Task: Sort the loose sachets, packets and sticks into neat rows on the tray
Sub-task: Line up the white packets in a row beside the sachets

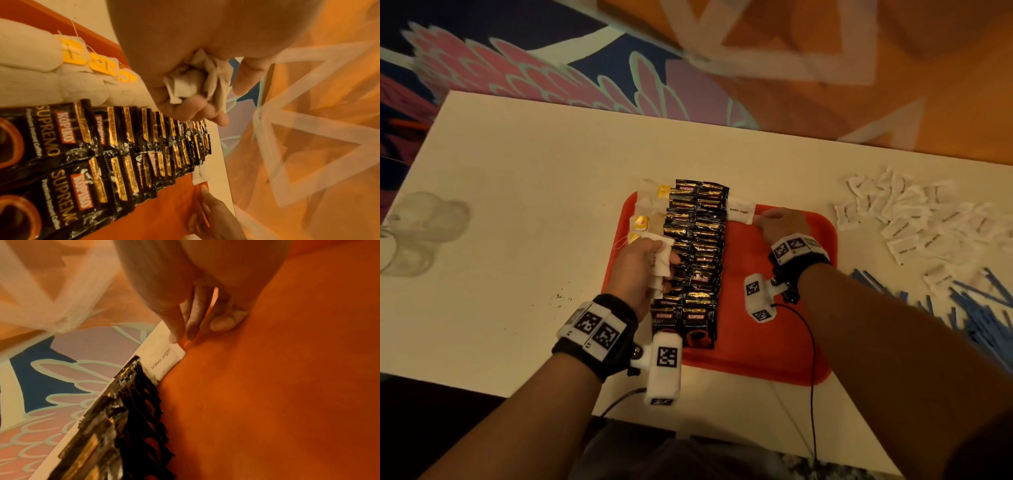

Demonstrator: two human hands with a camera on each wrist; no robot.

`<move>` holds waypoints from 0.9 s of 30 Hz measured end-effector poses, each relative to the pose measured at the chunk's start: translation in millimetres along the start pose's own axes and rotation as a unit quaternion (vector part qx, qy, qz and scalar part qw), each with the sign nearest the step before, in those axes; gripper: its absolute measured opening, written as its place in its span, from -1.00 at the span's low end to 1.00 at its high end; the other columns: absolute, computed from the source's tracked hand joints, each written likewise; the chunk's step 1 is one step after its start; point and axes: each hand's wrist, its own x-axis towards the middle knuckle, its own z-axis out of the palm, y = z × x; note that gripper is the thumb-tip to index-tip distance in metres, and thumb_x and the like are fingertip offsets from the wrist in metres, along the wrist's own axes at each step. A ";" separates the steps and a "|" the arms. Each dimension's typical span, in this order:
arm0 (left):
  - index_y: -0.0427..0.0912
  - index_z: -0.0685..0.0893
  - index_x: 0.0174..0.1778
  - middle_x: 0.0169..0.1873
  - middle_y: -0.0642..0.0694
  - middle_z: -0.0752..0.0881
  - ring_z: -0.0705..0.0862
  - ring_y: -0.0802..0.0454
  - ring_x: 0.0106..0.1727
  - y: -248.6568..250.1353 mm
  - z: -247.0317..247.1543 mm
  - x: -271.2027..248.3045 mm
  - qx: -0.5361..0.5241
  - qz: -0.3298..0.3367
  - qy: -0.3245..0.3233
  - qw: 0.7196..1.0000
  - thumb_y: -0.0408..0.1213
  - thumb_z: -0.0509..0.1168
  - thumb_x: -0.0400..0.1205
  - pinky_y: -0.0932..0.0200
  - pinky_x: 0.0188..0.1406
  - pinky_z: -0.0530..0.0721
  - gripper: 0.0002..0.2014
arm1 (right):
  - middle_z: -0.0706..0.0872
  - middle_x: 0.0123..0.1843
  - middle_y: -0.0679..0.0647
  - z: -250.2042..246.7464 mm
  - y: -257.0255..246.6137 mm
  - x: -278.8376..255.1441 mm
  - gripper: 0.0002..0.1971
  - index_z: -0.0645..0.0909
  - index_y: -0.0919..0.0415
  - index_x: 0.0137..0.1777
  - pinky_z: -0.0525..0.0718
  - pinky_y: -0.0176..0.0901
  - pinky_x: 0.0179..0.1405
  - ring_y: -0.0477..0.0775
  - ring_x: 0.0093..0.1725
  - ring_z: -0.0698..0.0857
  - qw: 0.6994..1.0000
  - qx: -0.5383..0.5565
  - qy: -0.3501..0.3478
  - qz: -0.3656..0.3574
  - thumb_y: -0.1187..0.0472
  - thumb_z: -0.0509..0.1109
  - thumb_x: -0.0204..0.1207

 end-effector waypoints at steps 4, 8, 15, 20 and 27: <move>-0.21 0.66 0.13 -0.22 -0.05 0.83 0.62 0.10 -0.46 -0.7 15.8 -5.4 0.099 0.033 -0.023 0.994 -0.36 0.15 0.77 0.26 -0.64 0.48 -0.83 | 0.77 0.19 -0.04 -14.4 10.7 -14.5 -0.78 0.76 0.02 0.18 0.64 -0.27 0.04 -0.06 0.05 0.66 0.999 -0.017 -0.018 -0.042 0.09 0.47 0.56; -0.18 0.71 0.16 -0.06 -0.09 0.86 0.74 0.03 -0.35 -1.8 33.2 -12.4 0.131 0.060 -0.067 0.987 -0.27 0.26 0.76 0.27 -0.68 0.48 -0.84 | 0.79 -0.02 -0.10 -23.1 14.7 -40.8 -0.93 0.75 -0.03 0.00 0.70 -0.15 0.07 -0.05 0.00 0.71 0.993 0.041 -0.055 -0.094 0.07 0.48 0.55; -0.20 0.74 -0.10 -0.30 -0.10 0.80 0.72 0.08 -0.44 -3.3 65.1 -26.9 0.179 0.095 -0.091 0.975 -0.28 0.49 0.58 0.31 -0.65 0.50 -0.91 | 0.80 -0.19 0.03 -48.0 3.4 -104.4 -0.96 0.75 0.11 -0.11 0.70 -0.21 -0.20 -0.03 -0.18 0.73 0.944 0.213 -0.203 -0.149 0.24 0.54 0.50; -0.25 0.75 0.00 -0.38 -0.06 0.75 0.63 0.14 -0.51 -5.6 80.5 -41.4 0.120 0.085 -0.104 0.984 -0.32 0.49 0.57 0.32 -0.63 0.53 -0.86 | 0.76 -0.30 0.04 -62.7 6.3 -122.9 -0.88 0.73 0.21 -0.17 0.65 -0.25 -0.31 -0.08 -0.31 0.69 0.939 0.282 -0.159 -0.119 0.37 0.44 0.57; -0.29 0.72 0.15 -0.26 -0.11 0.80 0.74 0.09 -0.39 -8.2 87.3 -56.2 0.070 0.063 -0.156 0.983 -0.41 0.41 0.61 0.29 -0.48 0.64 -0.80 | 0.79 -0.21 0.17 -73.8 15.4 -146.0 -0.94 0.72 0.27 -0.03 0.66 -0.18 -0.28 0.11 -0.31 0.72 0.916 0.335 -0.200 -0.095 0.37 0.49 0.52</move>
